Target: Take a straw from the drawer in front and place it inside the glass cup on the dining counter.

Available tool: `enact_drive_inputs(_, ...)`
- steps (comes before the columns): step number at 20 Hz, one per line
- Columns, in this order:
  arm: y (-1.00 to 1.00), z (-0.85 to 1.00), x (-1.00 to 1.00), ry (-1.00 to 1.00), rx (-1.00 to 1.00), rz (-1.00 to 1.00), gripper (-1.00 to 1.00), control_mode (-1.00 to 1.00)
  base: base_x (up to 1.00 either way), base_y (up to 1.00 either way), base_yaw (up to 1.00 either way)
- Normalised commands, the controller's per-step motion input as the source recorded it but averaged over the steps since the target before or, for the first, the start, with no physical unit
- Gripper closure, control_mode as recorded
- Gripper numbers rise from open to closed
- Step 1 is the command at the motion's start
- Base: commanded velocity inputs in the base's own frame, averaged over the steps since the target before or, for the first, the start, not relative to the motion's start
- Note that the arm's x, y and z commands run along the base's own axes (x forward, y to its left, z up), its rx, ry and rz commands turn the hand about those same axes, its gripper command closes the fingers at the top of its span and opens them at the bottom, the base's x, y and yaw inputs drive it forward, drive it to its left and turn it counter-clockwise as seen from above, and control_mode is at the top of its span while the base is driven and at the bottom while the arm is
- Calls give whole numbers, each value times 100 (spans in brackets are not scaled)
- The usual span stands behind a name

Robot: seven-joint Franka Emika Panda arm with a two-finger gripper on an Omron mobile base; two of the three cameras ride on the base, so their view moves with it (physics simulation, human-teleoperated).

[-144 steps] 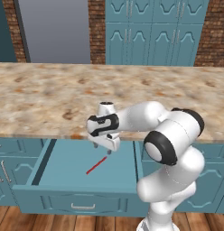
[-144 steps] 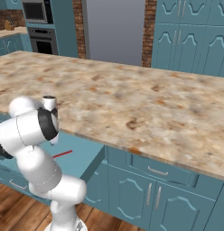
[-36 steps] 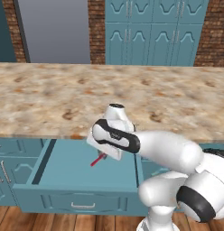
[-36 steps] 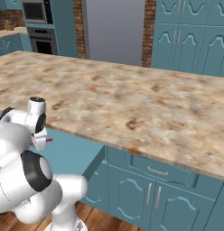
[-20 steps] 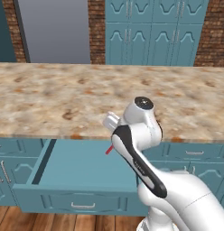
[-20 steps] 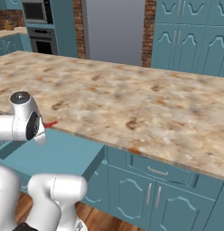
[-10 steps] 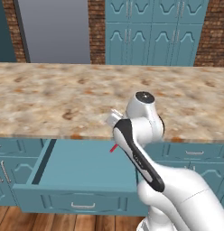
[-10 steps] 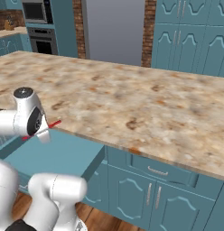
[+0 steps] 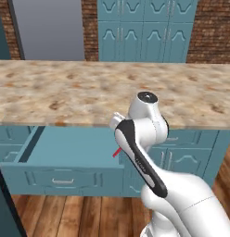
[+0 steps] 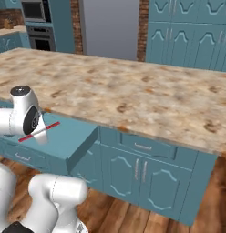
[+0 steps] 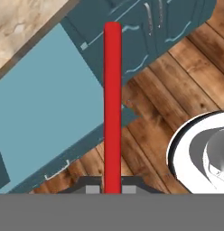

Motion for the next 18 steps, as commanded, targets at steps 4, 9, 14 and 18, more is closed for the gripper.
enact_drive_inputs(4,0,0,0,0,0,0,100,100,-5,-99,0)
enact_drive_inputs(9,0,0,0,0,0,0,100,100,2,-100,0)
enact_drive_inputs(14,0,0,0,0,0,0,100,100,15,-100,0)
enact_drive_inputs(18,0,0,0,0,0,0,100,100,36,-100,0)
